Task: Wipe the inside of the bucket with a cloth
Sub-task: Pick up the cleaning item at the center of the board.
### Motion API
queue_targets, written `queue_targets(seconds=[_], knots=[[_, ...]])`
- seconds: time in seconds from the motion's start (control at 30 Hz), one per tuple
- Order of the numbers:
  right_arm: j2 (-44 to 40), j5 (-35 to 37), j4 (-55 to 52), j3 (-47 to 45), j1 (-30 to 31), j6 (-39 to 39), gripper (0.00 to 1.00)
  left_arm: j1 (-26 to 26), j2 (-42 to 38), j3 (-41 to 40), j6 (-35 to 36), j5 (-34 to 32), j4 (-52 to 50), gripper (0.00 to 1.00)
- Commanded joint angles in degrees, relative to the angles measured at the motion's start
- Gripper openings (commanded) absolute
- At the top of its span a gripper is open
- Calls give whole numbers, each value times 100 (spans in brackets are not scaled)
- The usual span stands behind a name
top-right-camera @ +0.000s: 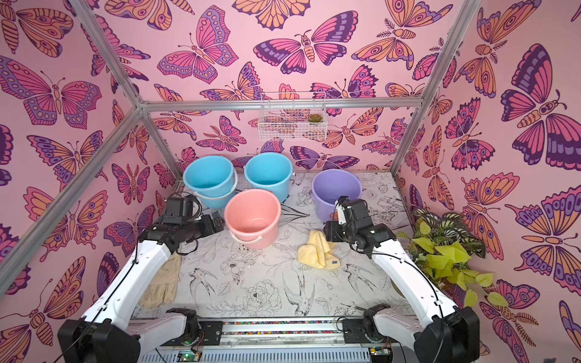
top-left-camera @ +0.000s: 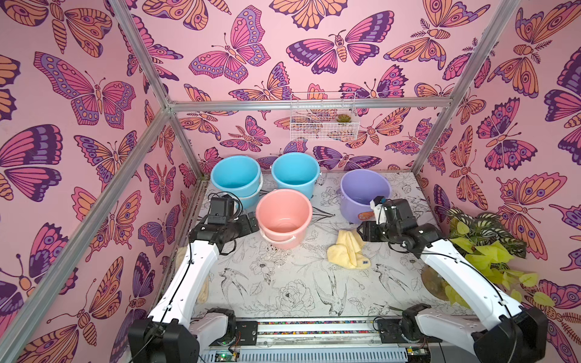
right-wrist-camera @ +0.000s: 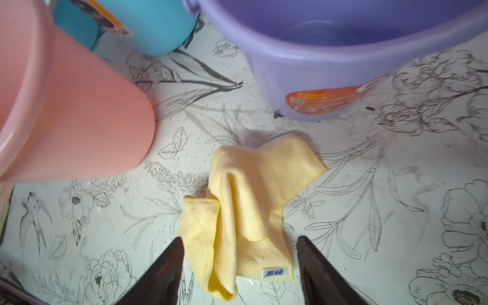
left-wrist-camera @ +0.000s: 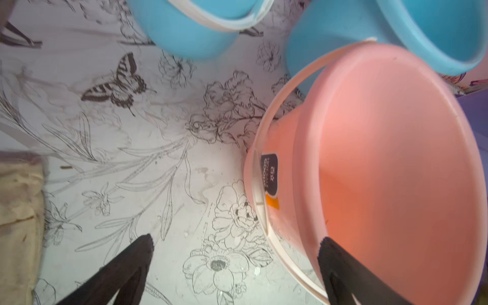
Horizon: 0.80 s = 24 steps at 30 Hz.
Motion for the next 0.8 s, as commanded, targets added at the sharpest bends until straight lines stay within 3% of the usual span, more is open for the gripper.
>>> queue_targets(seconds=[0.0,0.2,0.43,0.6,0.77], knots=[[355,86,-501,217,415,-450,70,139,123,122,-339,828,-663,100],[1110,638,-684,528,1030,-996,83,190,57,253,-293,1367,-640,99],[2043,1455,-784,921,1460,-1501,100,192,-530,192,-536,533,-653,99],[2688,2099,-898,1203,1514,-1871,99,191,-823,80,-710,443,-645,99],[3103,2034,-911,1335,1511,-2072,99,189,-895,105,-667,512,-658,99]])
